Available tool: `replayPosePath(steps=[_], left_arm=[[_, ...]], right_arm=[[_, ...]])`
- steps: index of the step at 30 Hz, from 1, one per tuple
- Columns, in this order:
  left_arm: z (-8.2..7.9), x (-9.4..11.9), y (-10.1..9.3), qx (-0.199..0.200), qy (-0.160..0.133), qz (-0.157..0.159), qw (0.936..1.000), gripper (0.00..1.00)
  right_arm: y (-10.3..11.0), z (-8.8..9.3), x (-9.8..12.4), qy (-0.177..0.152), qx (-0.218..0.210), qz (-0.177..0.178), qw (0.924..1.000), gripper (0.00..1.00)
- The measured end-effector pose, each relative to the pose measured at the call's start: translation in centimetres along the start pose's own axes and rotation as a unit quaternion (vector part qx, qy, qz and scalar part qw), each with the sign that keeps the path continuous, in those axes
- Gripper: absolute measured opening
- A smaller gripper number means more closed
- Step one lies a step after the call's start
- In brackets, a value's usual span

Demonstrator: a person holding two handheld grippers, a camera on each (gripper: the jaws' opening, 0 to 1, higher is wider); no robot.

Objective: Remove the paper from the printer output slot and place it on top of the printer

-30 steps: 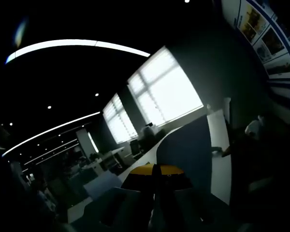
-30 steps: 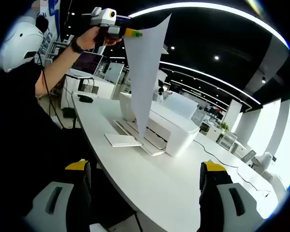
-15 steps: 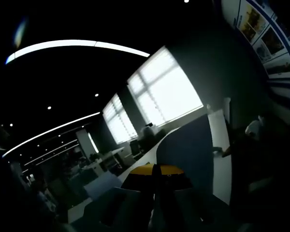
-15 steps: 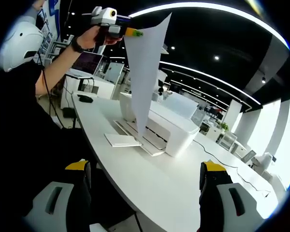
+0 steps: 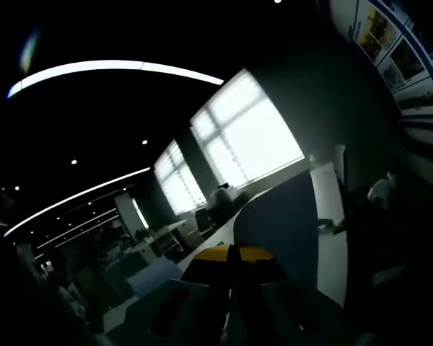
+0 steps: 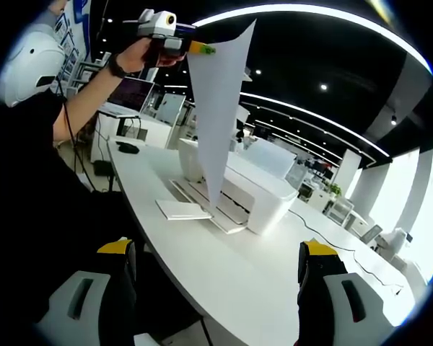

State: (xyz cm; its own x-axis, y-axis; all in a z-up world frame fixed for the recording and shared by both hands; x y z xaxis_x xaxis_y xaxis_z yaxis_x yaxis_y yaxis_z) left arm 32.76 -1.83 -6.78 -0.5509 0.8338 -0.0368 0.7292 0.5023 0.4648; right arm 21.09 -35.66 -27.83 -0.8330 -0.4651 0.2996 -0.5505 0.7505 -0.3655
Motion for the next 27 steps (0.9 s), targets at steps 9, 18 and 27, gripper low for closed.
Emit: replayPosePath(steps=[9, 18, 27], left_arm=[[-0.2, -0.1, 0.1, -0.003, -0.001, -0.001, 1.0000, 0.06], [-0.4, -0.5, 0.6, -0.003, 0.000, -0.001, 1.0000, 0.06], [-0.4, -0.8, 1.1, -0.003, 0.004, -0.003, 1.0000, 0.06]], right_arm=[[0.1, 0.0, -0.1, 0.000, -0.001, -0.001, 1.0000, 0.88], [0.2, 0.0, -0.2, -0.001, -0.002, -0.002, 1.0000, 0.88], [0.2, 0.1, -0.2, 0.000, -0.002, -0.001, 1.0000, 0.88]])
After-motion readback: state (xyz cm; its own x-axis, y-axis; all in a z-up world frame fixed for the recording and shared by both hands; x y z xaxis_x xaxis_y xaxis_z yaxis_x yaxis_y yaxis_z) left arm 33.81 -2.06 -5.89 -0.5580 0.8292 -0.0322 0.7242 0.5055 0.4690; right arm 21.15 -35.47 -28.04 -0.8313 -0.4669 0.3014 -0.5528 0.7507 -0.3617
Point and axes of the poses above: the point that each gripper's makers call its tool centre point, and the gripper's own axes: x roughly backward along the fingers, y roughly to its left, z roughly out of its underside, the point moved 10 cm from there along x, roughly backward along the fingers, and after that the axes turned 2 degrees about -z, right-handed, at the moved point
